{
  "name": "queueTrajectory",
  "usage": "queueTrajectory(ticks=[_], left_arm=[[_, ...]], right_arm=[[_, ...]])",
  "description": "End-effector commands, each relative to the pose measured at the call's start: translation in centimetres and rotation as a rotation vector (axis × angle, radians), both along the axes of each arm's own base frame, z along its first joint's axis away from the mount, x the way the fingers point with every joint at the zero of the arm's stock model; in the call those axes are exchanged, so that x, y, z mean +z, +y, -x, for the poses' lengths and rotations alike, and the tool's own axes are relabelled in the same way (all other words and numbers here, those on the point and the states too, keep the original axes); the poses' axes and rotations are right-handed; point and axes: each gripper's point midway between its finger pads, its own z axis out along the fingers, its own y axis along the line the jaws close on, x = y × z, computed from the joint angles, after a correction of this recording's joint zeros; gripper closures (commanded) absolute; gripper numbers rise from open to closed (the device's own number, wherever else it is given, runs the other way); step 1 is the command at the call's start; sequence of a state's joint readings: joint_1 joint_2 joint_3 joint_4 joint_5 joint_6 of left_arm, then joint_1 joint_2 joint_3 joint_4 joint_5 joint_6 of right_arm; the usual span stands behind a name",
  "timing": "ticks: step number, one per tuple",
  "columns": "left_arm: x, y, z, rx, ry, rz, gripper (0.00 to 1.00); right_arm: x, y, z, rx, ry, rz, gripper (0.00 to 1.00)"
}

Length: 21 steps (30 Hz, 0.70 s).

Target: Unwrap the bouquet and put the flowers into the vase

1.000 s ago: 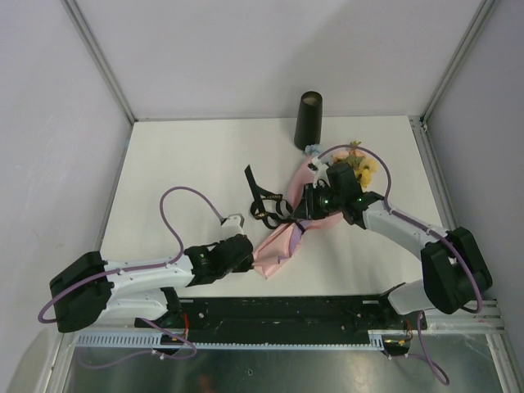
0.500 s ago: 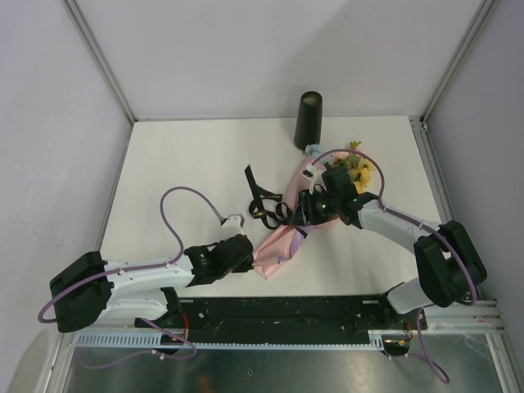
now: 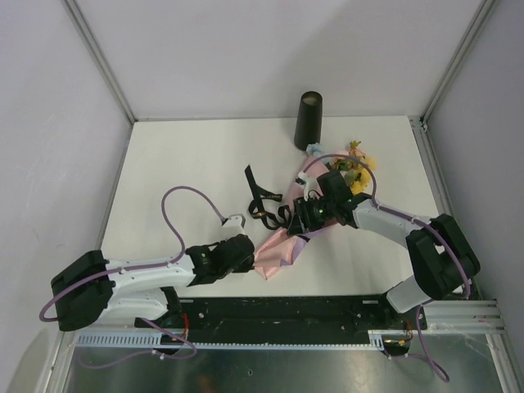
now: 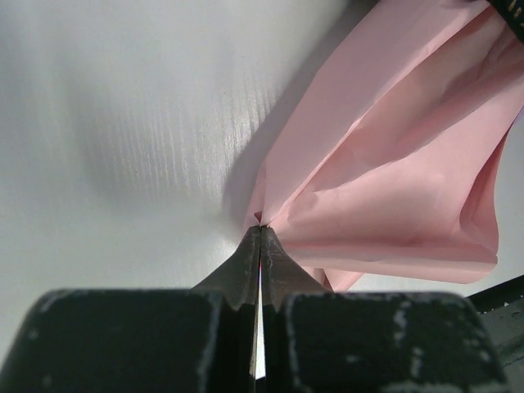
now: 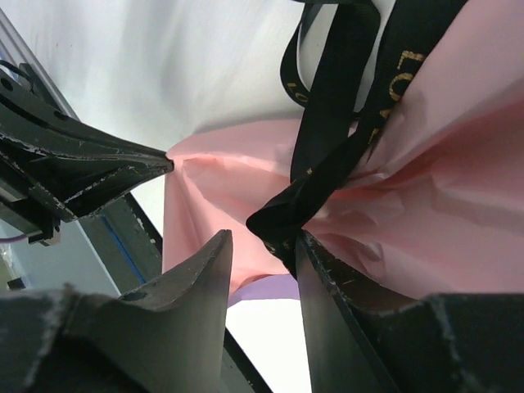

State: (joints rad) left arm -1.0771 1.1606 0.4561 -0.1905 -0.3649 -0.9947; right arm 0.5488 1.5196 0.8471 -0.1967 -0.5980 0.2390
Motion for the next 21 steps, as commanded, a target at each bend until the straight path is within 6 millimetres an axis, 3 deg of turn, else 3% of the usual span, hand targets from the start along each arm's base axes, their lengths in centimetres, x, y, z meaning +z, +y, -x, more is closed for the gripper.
queueTrajectory(ticks=[1,5,15,21], left_arm=[[1.7,-1.1,-1.2,0.021,-0.051,0.029,1.00],[1.6,-1.2,-1.1,0.016,-0.047,0.022,1.00],[1.5,-1.3,-1.1,0.013,-0.049,0.016,1.00],[1.8,-1.1,-1.1,0.017,-0.061,0.024,1.00]], right_arm=[[0.0,0.7,1.2,0.072,0.016,-0.023,0.60],[1.0,1.4,1.4,0.086,0.021,-0.070,0.65],[6.8,4.9,-0.8,0.031,0.033,-0.346,0.59],[7.8,4.6,-2.1,-0.045,-0.034,-0.342,0.56]])
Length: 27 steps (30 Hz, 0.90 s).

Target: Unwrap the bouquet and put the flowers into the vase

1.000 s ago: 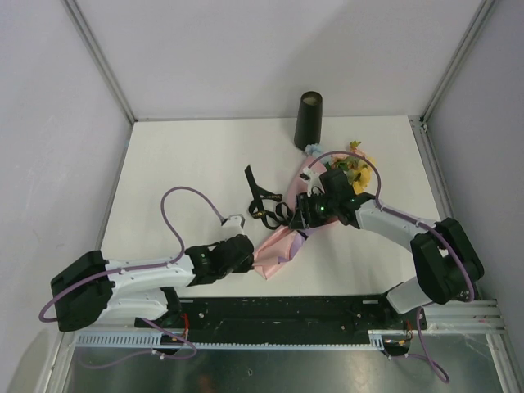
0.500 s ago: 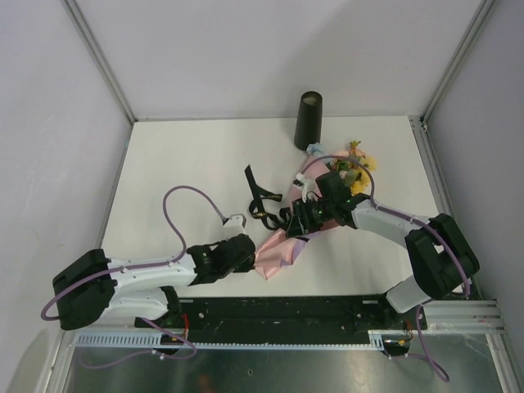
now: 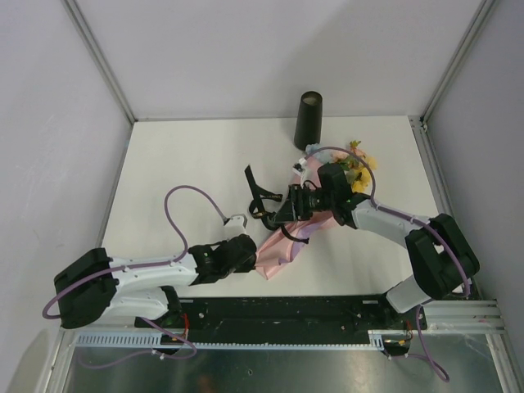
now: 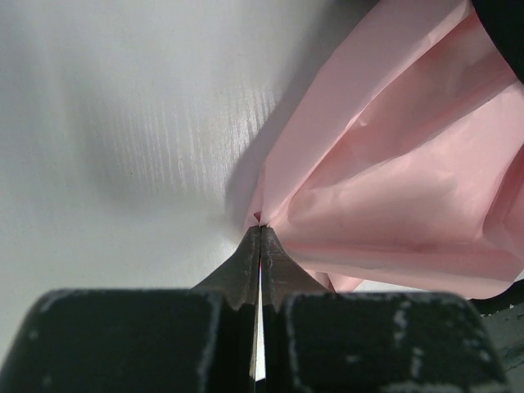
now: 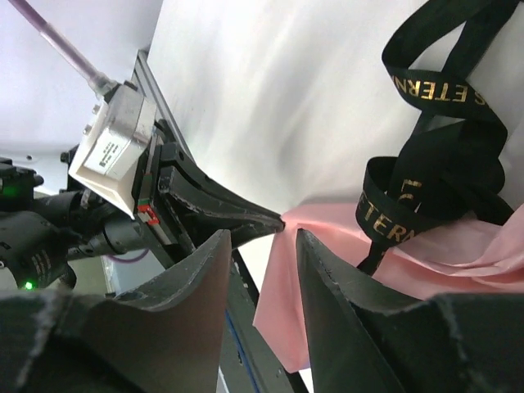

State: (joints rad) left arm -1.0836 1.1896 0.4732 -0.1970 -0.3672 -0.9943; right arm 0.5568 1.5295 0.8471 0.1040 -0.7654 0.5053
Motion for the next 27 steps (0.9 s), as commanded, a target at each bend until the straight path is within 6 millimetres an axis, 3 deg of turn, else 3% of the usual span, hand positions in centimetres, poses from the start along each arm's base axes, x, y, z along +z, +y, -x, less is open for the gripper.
queueTrajectory(ticks=[1,5,14,19,27], left_arm=[[2.0,-0.8,-1.2,0.023,-0.069,0.041,1.00],[2.1,-0.8,-1.1,0.023,-0.070,0.043,1.00],[2.3,-0.8,-1.1,0.016,-0.076,0.046,1.00],[2.3,-0.9,-1.1,0.013,-0.074,0.046,1.00],[2.1,-0.8,-1.1,0.019,-0.069,0.042,1.00]], right_arm=[[2.3,0.1,-1.3,-0.055,-0.082,-0.041,0.56],[0.3,-1.9,-1.3,-0.088,-0.131,0.107,0.59],[-3.7,-4.6,2.1,0.048,-0.106,0.319,0.64],[-5.2,-5.6,3.1,0.081,-0.111,0.426,0.58],[-5.9,-5.1,3.5,0.109,-0.151,0.478,0.59]])
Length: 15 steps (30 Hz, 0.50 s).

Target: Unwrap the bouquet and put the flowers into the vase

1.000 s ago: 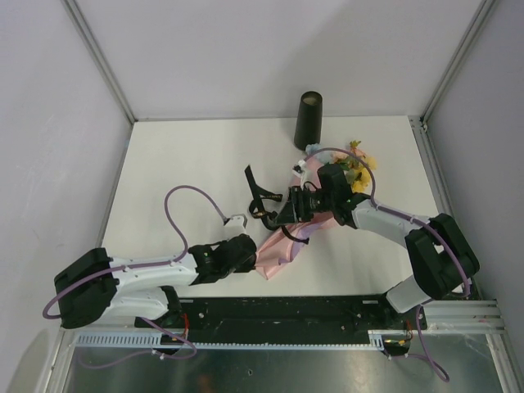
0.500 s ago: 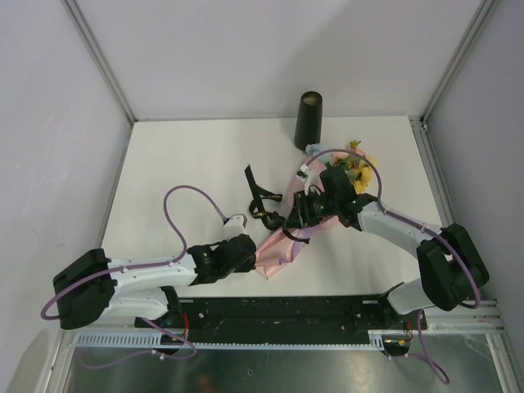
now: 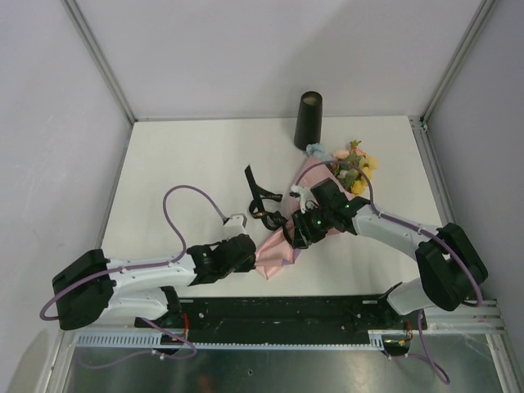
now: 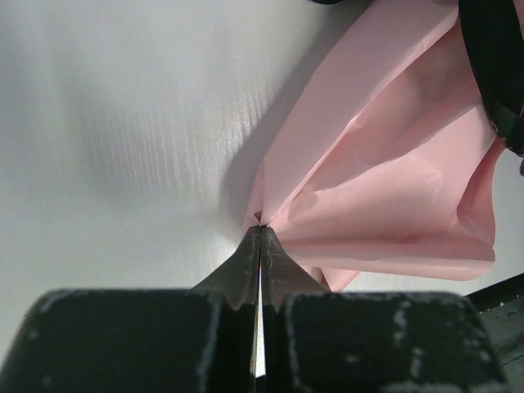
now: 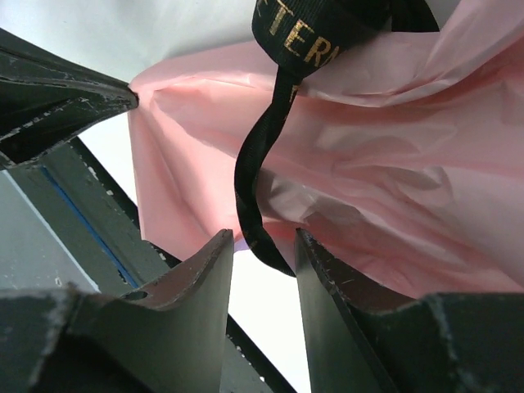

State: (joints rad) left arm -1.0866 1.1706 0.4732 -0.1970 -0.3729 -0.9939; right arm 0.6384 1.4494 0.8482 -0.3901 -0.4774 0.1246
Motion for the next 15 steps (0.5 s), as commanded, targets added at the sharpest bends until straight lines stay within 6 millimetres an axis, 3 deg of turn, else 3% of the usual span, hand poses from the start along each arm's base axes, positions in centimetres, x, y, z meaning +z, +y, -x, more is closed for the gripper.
queueTrajectory(ticks=[1,9,15], left_arm=[[1.5,-0.7,-1.0,0.018,-0.054,0.026,1.00],[1.4,-0.8,-0.9,0.015,-0.051,0.022,1.00],[1.3,-0.8,-0.9,0.014,-0.048,0.018,1.00]], right_arm=[[0.4,0.9,-0.8,0.028,-0.065,0.021,0.59],[-0.6,1.1,-1.2,0.027,-0.118,0.091,0.61],[0.2,0.3,-2.2,-0.026,-0.197,0.141,0.82]])
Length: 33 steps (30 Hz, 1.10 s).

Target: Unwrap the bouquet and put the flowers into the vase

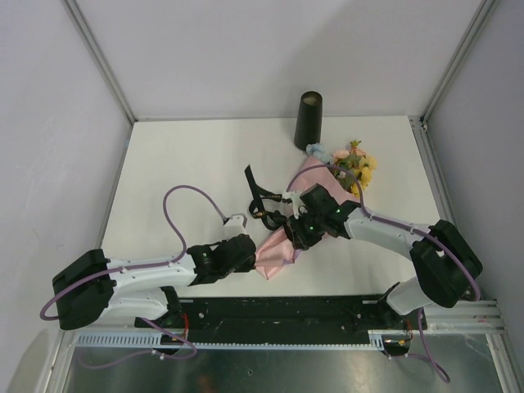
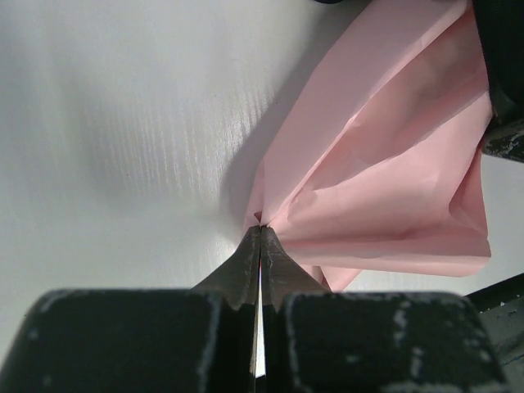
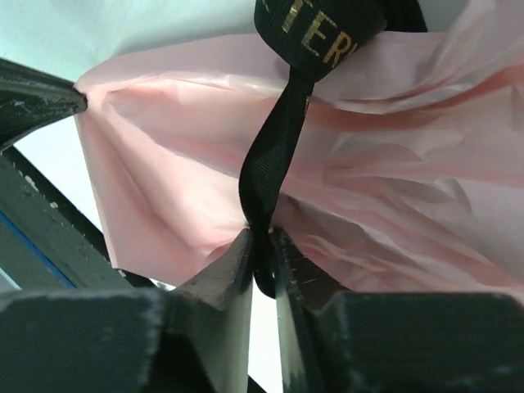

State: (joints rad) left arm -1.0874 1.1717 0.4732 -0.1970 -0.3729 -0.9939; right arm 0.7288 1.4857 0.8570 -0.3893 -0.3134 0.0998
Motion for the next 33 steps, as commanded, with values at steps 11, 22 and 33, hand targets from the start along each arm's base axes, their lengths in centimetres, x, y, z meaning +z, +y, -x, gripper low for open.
queueTrajectory(ticks=[11,22,33], left_arm=[[0.8,0.4,-1.1,0.050,-0.051,-0.035,1.00],[0.7,0.8,-1.1,0.060,-0.057,-0.072,1.00],[0.6,1.8,-1.2,0.103,-0.065,-0.096,1.00]], right_arm=[[8.2,-1.5,-7.3,-0.357,-0.358,-0.085,1.00],[13.5,-7.5,-11.7,-0.719,-0.553,-0.100,1.00],[22.2,-16.3,-14.0,-1.053,-0.765,-0.194,1.00]])
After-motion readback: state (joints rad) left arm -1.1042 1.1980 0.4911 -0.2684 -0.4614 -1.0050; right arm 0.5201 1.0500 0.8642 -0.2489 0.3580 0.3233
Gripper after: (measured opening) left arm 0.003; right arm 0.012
